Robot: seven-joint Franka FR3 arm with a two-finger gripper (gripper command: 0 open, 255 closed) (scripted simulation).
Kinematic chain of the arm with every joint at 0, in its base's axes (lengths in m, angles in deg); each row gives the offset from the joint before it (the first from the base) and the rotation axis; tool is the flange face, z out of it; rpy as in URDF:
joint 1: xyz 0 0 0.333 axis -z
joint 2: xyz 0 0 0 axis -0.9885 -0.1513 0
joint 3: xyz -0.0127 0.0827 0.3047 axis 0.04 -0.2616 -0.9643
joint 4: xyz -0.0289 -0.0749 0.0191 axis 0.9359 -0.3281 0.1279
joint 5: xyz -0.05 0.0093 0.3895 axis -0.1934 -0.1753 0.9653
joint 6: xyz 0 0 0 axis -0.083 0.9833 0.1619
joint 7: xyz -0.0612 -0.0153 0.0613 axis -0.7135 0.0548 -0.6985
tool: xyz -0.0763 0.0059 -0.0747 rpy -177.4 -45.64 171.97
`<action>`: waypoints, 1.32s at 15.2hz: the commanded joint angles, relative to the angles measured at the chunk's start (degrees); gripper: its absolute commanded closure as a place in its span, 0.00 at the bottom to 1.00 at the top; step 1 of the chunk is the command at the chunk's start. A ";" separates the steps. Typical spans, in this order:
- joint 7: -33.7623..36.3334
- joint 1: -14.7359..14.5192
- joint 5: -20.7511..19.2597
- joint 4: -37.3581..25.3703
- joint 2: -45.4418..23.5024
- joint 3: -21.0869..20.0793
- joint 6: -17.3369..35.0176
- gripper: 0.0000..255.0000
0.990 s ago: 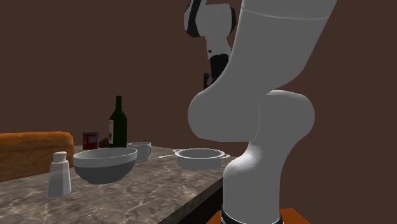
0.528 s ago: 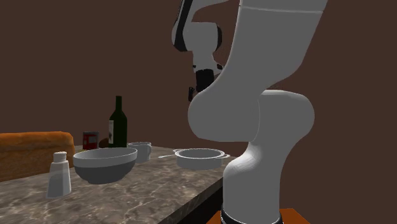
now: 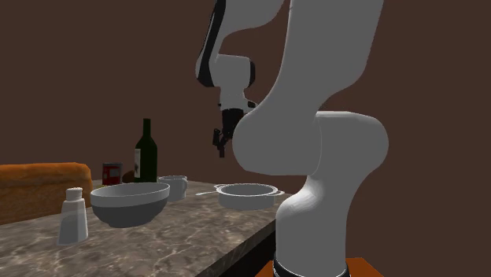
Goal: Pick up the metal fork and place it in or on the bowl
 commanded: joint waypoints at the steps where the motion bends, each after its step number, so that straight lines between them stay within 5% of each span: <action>1: 3.60 0.26 0.80 -1.26 -3.85 -1.78 2.93 0.00; 12: 24.09 0.90 -1.66 -10.63 -26.86 -9.47 17.82 0.00; 20: 25.49 0.56 -3.48 -8.19 -30.76 -9.71 23.88 0.00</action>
